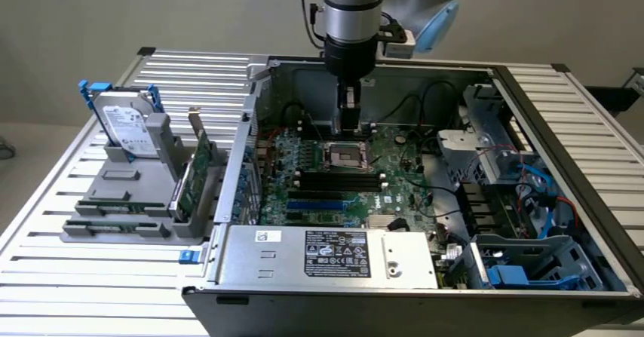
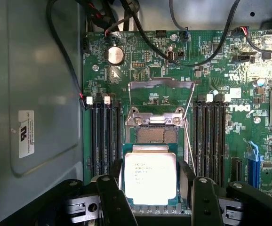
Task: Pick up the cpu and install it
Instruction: 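Place the cpu into insertion slot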
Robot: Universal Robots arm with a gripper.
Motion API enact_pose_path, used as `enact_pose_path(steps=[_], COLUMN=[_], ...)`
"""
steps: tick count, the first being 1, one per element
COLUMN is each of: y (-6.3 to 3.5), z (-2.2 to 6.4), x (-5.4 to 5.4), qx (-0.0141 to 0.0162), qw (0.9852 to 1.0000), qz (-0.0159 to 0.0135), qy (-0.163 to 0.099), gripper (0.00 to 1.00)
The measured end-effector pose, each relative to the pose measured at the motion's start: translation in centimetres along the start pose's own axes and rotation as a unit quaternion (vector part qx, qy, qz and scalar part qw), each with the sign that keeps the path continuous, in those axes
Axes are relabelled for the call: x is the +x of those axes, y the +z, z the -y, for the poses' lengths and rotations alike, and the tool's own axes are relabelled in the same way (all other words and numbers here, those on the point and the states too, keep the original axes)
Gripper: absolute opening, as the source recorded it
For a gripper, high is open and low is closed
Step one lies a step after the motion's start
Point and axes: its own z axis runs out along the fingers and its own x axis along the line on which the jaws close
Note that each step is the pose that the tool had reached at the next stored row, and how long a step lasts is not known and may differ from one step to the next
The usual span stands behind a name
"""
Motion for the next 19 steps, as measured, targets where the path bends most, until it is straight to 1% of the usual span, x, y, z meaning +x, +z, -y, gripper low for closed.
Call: enact_pose_path(steps=[4, 5, 10, 19], y=[0.30, 0.39, 1.03, 2.67], z=[-0.02, -0.02, 0.02, 0.13], x=[-1.1, -1.3, -1.3, -1.3], qx=[-0.0001, -0.0001, -0.0002, -0.0002], qw=[1.0000, 1.0000, 1.0000, 1.0000], qz=[0.0000, -0.0002, -0.0020, -0.0020], qy=[0.004, 0.004, 0.006, 0.007], gripper=[0.55, 0.55, 0.55, 0.55])
